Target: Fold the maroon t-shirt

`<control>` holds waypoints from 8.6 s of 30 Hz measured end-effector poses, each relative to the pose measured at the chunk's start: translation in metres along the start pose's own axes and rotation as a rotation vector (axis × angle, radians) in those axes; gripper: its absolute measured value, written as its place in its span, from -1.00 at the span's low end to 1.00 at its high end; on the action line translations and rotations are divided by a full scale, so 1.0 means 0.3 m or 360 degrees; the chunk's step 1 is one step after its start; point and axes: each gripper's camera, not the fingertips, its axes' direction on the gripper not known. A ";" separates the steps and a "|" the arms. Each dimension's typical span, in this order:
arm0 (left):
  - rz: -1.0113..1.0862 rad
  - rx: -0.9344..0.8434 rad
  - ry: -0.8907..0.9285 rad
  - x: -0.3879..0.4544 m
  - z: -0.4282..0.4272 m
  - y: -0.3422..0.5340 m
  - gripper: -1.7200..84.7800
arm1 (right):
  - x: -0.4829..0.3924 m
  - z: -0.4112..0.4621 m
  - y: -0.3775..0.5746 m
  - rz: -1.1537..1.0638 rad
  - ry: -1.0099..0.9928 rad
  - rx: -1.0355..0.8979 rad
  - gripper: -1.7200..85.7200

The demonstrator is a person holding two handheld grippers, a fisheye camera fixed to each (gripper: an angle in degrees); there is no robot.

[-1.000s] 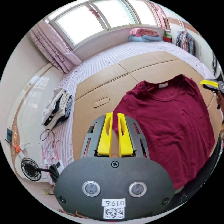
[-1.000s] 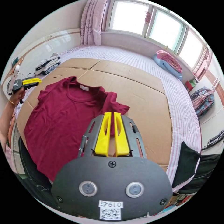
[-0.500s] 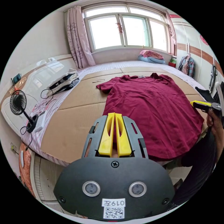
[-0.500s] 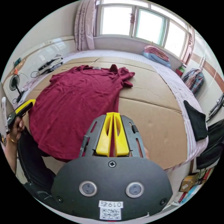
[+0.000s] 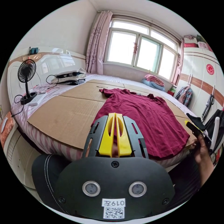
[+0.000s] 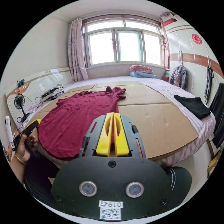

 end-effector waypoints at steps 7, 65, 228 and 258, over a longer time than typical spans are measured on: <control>-0.0053 -0.0093 0.0026 -0.042 -0.016 0.026 -0.94 | 0.100 -0.040 0.002 -0.0036 -0.0101 0.0117 -0.98; -0.0063 -0.0140 0.0117 -0.025 -0.155 -0.165 -0.95 | 0.338 -0.198 -0.007 0.0055 -0.0098 0.0224 -0.98; -0.0021 -0.0362 0.0248 -0.488 -0.560 0.345 -0.94 | 0.439 -0.845 -0.044 0.0013 -0.0606 -0.0332 -0.98; 0.0784 -0.0658 0.0660 0.115 0.979 -0.712 -0.76 | 0.104 0.106 -0.750 -0.0589 -0.0471 -0.0577 -0.79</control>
